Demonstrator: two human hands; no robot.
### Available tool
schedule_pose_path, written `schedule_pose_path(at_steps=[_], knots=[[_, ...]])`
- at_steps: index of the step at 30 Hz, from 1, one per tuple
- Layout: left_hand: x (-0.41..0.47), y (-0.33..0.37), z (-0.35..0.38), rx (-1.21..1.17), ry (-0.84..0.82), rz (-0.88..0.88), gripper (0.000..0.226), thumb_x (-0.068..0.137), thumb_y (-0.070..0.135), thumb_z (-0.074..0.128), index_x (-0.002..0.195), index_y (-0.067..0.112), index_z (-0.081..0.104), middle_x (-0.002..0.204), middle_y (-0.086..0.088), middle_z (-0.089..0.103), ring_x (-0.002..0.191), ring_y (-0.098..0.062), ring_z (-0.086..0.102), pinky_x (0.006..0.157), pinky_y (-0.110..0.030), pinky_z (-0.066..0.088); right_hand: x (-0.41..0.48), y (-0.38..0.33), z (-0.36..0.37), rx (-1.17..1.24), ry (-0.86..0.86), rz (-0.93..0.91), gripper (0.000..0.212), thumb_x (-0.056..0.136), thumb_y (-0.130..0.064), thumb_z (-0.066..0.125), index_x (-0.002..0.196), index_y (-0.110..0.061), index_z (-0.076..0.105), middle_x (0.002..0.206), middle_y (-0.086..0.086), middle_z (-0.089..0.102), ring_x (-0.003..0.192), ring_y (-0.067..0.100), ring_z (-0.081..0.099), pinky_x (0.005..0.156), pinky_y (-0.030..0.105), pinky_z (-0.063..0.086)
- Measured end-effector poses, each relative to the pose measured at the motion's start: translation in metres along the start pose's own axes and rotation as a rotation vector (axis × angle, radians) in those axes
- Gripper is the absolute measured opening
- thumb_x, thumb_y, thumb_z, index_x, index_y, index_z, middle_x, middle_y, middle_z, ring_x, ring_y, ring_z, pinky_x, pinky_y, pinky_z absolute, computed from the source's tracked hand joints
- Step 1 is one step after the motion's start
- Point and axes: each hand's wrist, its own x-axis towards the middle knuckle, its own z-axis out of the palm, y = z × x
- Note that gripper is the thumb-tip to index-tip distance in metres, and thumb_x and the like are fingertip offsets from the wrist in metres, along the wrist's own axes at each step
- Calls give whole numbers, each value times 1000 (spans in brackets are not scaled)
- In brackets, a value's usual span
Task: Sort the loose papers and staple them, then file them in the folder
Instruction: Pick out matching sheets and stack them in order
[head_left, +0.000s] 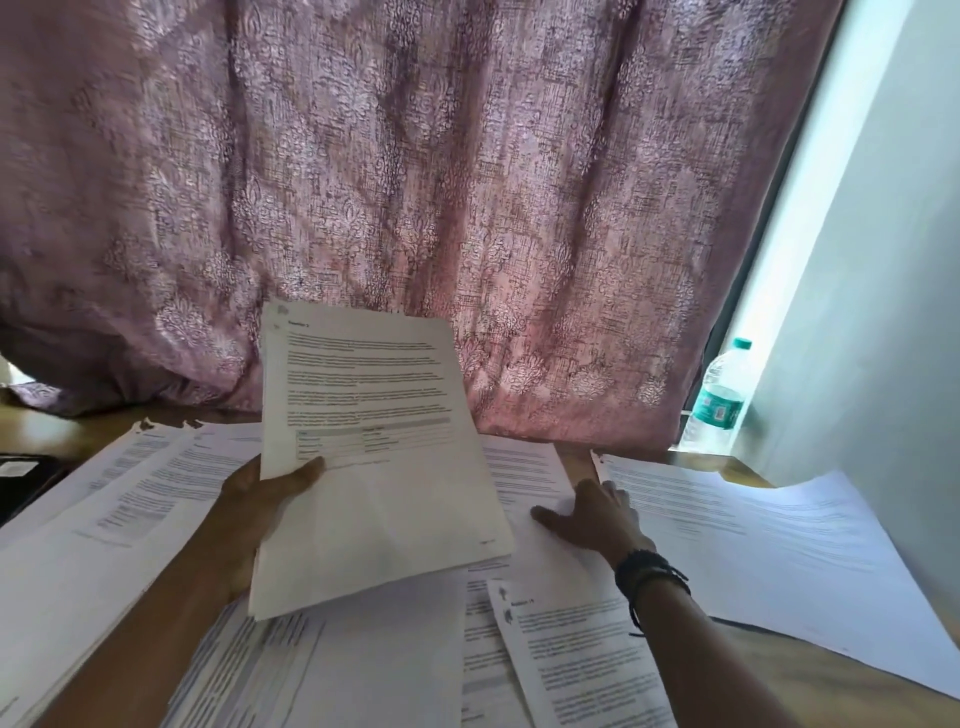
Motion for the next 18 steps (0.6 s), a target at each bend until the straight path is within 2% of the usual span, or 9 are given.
schedule_pose_path(at_steps=[4,5,7,9,11,13,18], knots=[[2,-2,1,10,-2,18,21,87,8,63,101,24,67,88,5,75,83,-21,68,63,-30,52,21,4,-6,130,-133,17,83,60,-64,78,120,-12,53,120,6,60,110,26,57,86,35,52],[1,-2,1,11,-4,21,20,88,8,62,101,23,67,85,5,75,80,-20,68,60,-29,53,25,5,-8,167,-135,-11,83,56,-60,82,120,-14,55,120,3,62,110,24,58,90,35,51],[2,-2,0,-4,-17,18,21,87,8,62,102,22,67,89,2,76,80,-20,70,59,-29,55,30,8,-9,258,-115,-60,71,59,-43,85,118,-13,59,116,0,63,110,23,59,92,36,50],[0,-1,1,-19,-28,22,23,87,8,63,106,20,68,98,-3,75,88,-24,69,66,-33,56,24,7,-10,312,-5,-96,51,69,-32,78,114,-12,65,110,0,66,104,22,61,86,33,51],[0,-1,0,-36,-39,28,25,87,8,62,108,20,67,100,-3,75,90,-26,69,68,-35,55,14,5,-18,308,198,-162,35,81,-25,70,113,-13,68,113,2,69,99,23,63,78,28,45],[-1,0,1,-43,-44,40,25,87,9,62,109,21,67,100,-3,75,91,-27,69,69,-36,55,0,1,-34,348,370,-256,23,89,-18,65,110,-10,70,107,4,71,88,24,64,70,26,40],[2,-2,-4,-63,-38,58,16,86,14,64,99,23,67,90,3,76,85,-24,69,71,-37,53,-17,-13,-88,466,693,-436,12,93,-15,61,92,-8,71,82,11,73,68,27,62,65,32,45]])
